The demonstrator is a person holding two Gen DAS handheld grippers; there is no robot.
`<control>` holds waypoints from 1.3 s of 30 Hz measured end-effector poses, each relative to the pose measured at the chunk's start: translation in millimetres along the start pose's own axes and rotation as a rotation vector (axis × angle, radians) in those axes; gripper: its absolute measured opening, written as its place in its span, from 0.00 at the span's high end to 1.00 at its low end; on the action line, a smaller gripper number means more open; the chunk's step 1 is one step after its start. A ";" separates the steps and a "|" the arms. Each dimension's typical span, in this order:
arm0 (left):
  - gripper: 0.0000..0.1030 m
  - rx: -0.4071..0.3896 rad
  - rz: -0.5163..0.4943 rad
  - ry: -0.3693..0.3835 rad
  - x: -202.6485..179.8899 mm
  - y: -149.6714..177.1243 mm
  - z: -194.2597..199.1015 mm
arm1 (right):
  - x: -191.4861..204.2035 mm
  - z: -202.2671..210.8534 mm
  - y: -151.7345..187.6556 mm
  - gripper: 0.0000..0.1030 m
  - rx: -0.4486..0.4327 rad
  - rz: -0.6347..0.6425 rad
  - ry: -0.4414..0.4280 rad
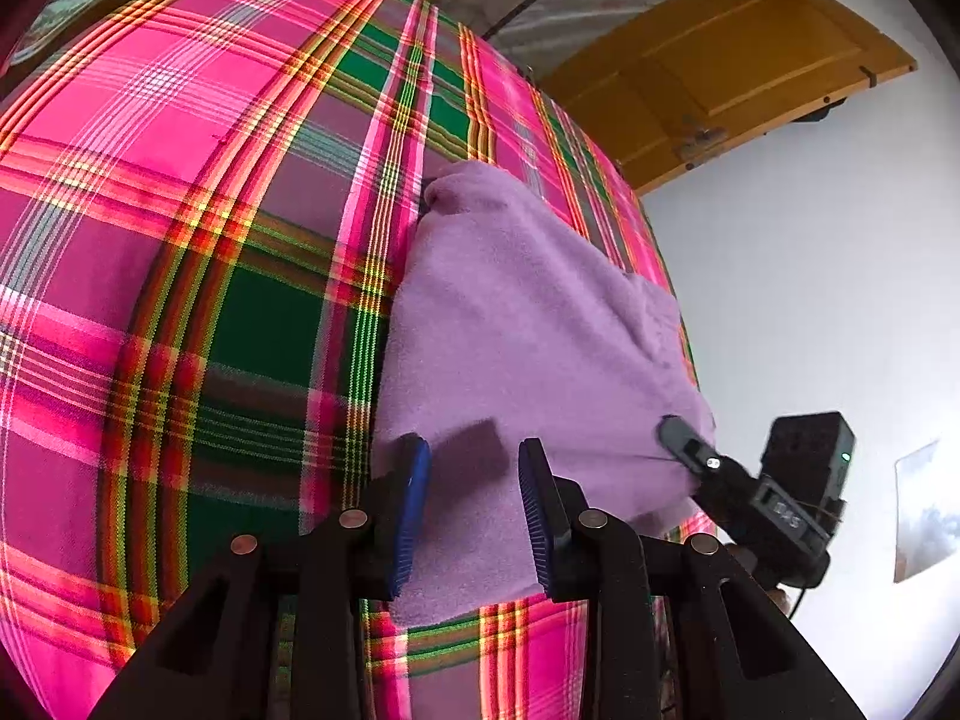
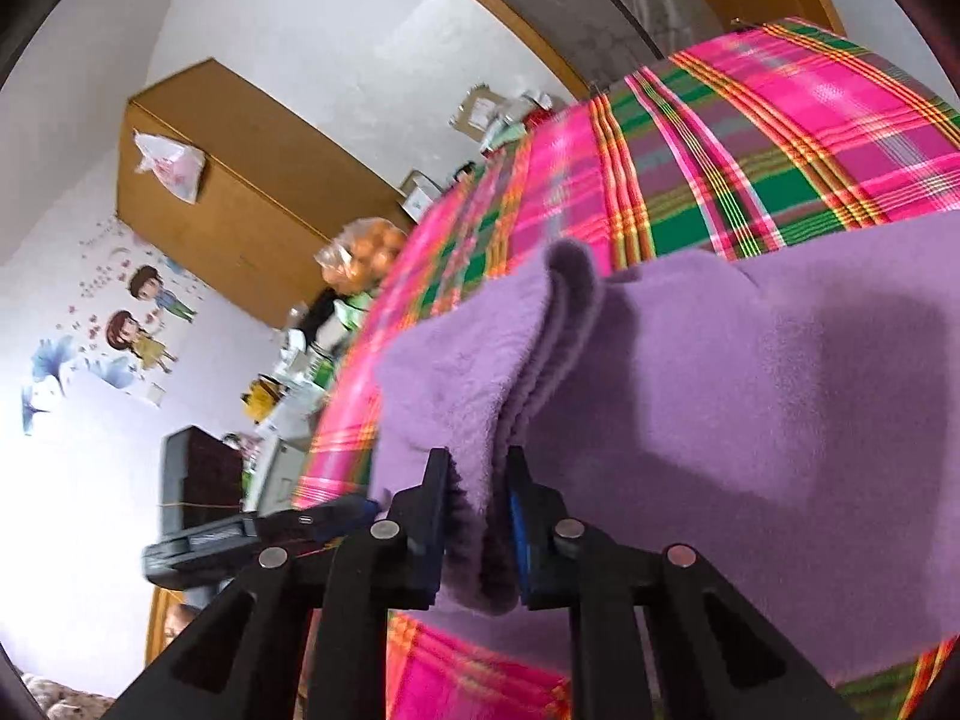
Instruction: Fold clothes
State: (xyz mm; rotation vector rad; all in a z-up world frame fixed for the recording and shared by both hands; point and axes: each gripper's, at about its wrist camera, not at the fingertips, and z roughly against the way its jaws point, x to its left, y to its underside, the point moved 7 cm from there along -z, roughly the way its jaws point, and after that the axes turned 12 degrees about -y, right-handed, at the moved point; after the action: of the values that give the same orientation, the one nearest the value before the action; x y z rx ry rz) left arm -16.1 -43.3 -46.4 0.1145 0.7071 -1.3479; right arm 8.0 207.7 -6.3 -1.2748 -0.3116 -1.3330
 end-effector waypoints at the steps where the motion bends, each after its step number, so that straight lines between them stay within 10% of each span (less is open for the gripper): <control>1: 0.69 0.002 0.000 0.000 -0.9 0.0 0.1 | 0.6 4.2 1.4 0.82 -0.010 -0.012 -0.001; 12: 0.69 0.033 -0.044 0.002 -8.1 6.0 -1.2 | -47.1 9.7 18.3 0.77 -0.025 -0.096 0.115; 31: 0.69 0.008 -0.076 -0.041 -17.5 -34.3 -3.7 | -44.9 -15.2 -53.6 0.63 -0.044 0.023 0.187; 34: 0.69 -0.019 -0.094 -0.066 -17.7 -54.2 -8.7 | -47.0 -20.8 -60.1 0.87 -0.033 0.037 0.192; 39: 0.69 -0.011 -0.081 -0.102 -15.0 -85.0 -27.5 | -52.9 -21.0 -71.2 0.90 -0.069 0.044 0.223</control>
State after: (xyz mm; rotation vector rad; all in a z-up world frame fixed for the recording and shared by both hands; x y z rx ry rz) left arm -105.6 -39.0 -33.4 0.0087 0.6386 -1.4167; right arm -77.1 237.5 -20.2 -1.1694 -0.0821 -1.4431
